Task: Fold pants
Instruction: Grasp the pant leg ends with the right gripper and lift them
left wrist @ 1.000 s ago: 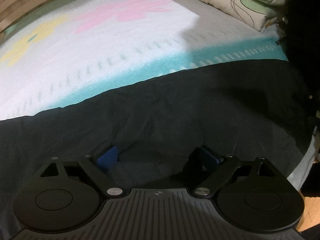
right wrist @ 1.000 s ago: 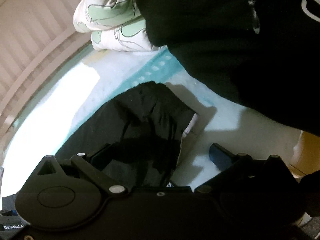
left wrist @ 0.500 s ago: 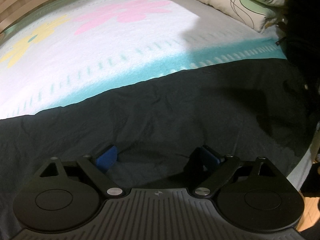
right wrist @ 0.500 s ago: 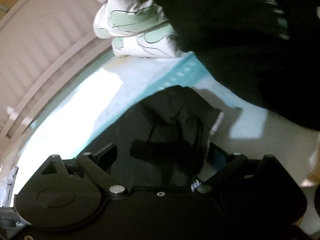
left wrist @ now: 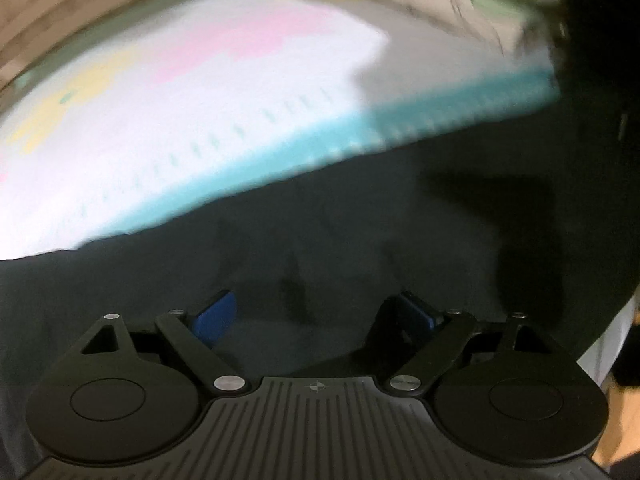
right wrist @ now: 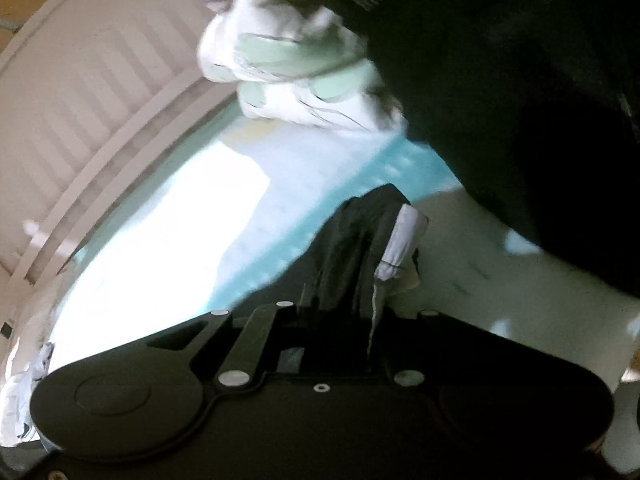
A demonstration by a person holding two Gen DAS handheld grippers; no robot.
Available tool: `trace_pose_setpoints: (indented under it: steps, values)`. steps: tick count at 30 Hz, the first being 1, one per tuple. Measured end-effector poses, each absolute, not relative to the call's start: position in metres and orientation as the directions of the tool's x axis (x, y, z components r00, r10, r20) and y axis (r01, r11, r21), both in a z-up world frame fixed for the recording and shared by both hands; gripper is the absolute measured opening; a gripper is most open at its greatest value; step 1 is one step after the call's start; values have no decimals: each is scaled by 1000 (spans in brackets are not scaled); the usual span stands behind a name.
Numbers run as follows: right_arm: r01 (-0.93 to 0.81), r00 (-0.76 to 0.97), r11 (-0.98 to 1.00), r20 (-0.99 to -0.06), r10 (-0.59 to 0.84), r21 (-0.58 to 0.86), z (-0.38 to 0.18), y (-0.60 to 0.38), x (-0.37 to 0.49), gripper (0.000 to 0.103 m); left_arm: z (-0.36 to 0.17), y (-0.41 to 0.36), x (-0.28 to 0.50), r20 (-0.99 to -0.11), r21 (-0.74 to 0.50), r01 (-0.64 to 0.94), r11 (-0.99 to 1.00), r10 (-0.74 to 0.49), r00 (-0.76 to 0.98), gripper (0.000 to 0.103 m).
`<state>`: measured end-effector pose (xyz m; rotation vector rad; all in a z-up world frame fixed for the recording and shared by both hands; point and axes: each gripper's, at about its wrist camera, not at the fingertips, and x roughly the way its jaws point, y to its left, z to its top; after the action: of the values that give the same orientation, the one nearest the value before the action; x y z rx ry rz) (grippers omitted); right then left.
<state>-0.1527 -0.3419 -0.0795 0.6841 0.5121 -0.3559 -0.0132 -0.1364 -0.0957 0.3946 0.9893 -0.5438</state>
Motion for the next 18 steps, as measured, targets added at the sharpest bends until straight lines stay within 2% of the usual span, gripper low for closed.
trace_pose_setpoints:
  steps: [5,11,18]
  values:
    - [381,847,831,-514,-137,406,-36,-304,-142,15,-83,-121,-2,-857,-13,538,843,-286,429,84]
    - [166,878,936,-478,3,310,2,-222,-123,15,-51,-55,19,-836,-47,381,923,-245,490,84]
    - [-63,826,980,-541,158,191,-18,-119,-98,15,-43,43,41,-838,-75,169,983,-154,524,84]
